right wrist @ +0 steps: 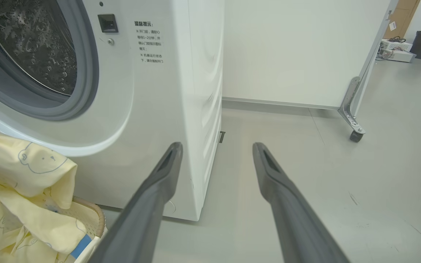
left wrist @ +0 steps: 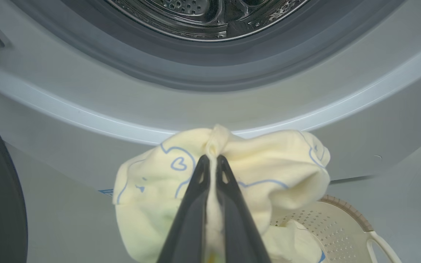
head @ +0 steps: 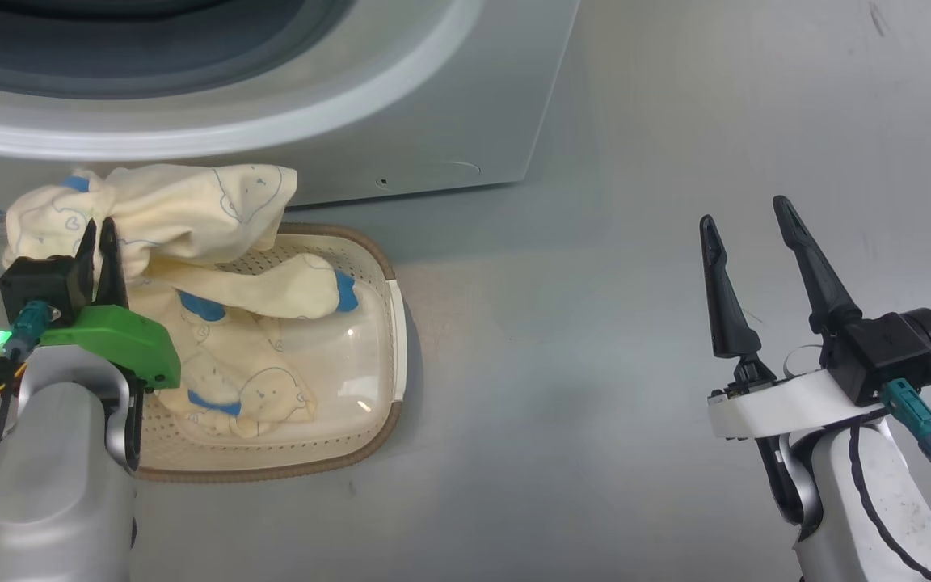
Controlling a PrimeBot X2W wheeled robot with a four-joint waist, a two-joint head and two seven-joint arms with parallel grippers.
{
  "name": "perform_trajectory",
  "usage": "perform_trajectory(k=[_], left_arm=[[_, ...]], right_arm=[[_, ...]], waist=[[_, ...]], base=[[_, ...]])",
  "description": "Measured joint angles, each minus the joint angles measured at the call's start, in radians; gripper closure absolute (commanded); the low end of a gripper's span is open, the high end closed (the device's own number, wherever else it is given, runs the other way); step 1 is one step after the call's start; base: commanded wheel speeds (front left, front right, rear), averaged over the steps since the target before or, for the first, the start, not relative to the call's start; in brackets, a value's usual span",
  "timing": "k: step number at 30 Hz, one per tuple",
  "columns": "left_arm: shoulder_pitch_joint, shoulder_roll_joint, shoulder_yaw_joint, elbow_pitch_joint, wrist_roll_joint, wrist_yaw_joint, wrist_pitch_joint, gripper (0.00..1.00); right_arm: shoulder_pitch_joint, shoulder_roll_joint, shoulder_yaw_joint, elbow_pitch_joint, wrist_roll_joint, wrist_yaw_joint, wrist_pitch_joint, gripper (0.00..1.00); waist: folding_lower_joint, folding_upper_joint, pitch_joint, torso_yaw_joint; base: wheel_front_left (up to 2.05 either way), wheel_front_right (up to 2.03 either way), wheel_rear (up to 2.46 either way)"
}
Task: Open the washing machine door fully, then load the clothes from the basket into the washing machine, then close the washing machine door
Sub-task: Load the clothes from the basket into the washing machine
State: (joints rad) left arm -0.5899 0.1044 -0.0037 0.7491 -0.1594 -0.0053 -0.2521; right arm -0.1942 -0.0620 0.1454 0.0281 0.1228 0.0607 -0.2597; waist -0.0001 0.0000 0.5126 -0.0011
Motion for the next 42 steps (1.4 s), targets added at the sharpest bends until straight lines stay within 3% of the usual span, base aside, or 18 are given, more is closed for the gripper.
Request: perform_trajectory(k=[19,42], left_arm=[[0.278,-0.016,-0.002,-0.307,0.040,0.019,0.000,1.00],[0.551,-0.019,-0.023,-0.488,0.065,0.019,0.000,1.00]], right_arm=[[0.126,0.003,-0.004,0.051,0.008,0.010,0.000,0.00],[0.253,0.010,-0.016,0.056,0.009,0.008,0.000,0.00]], waist=[[0.0000,0.0000,-0.245,0.049],[0.0000,0.0000,-0.440,0.029]], base=[[0.00,0.00,0.00],[0.00,0.00,0.00]])
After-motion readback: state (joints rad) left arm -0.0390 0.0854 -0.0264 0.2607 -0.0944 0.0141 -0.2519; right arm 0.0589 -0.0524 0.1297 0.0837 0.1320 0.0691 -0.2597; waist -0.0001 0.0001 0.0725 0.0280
